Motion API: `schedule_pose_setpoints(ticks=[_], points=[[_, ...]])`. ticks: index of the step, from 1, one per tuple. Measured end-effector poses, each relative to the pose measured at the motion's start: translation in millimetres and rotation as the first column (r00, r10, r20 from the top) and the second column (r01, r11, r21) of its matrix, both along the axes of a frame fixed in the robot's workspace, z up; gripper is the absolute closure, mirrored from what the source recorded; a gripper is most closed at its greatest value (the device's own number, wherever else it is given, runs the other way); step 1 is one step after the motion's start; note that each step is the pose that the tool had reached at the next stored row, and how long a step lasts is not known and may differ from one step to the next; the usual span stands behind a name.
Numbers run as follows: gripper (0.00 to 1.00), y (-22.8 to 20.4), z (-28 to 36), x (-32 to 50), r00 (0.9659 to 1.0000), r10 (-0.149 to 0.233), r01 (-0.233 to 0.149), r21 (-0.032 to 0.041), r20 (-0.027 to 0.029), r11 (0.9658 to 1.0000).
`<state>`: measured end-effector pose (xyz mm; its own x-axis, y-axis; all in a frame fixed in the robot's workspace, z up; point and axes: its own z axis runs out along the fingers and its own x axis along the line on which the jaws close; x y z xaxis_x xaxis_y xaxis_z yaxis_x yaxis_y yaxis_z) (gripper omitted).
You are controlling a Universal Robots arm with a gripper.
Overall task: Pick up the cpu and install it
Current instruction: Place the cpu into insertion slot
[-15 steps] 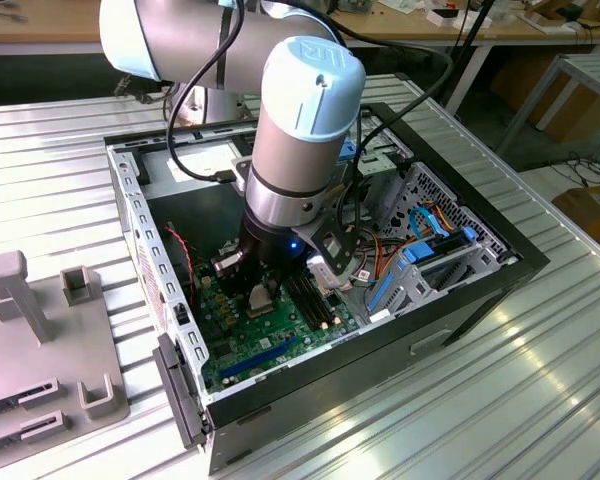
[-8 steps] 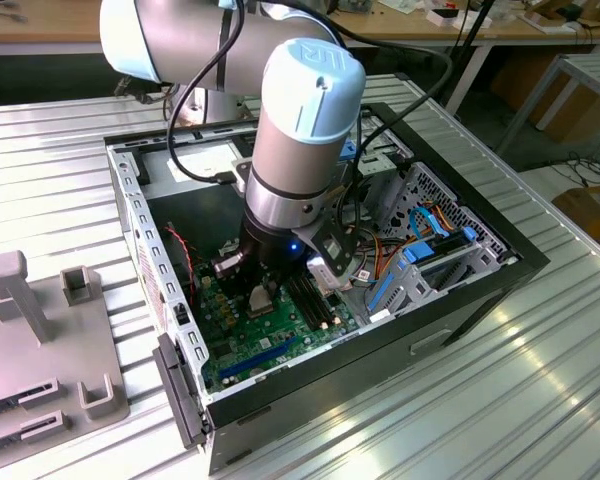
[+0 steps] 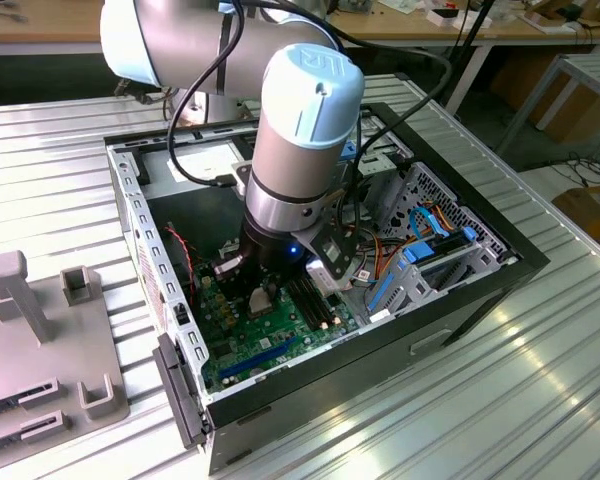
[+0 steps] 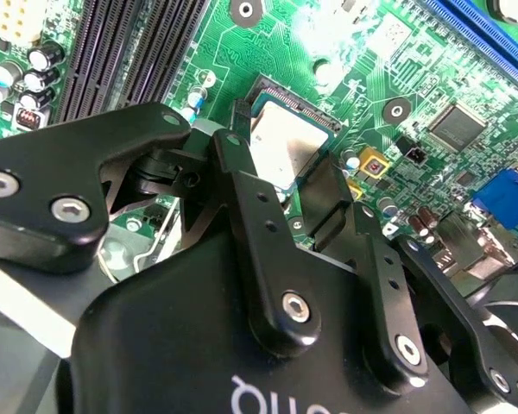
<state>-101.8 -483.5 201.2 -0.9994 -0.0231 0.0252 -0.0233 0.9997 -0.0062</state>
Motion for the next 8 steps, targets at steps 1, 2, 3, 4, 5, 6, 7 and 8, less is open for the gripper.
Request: schedule_pose_setpoints(ticks=[1,2,3,4,5,6,7,8], points=[[0.53,0.0,-0.4,0.0,1.0,0.0,0.0,0.0001,0.0,1.0],[0.53,0.0,-0.9,0.0,1.0,-0.001,0.001,0.0001,0.0001,1.0],[0.53,0.0,-1.2,0.0,1.0,-0.001,0.001,0.0001,0.0,1.0],[0.53,0.0,-1.5,0.0,1.0,-0.002,0.002,0.0,-0.0001,1.0],[0.53,0.0,-1.8,0.0,1.0,-0.002,0.002,0.0,-0.0001,1.0],[0.53,0.0,-2.2,0.0,1.0,-0.003,0.003,-0.0001,-0.0001,1.0],[0.53,0.0,-2.5,0.0,1.0,-0.003,0.003,-0.0002,-0.0002,1.0],[0.53,0.0,-2.7,0.0,1.0,-0.003,0.003,-0.0002,-0.0002,1.0]])
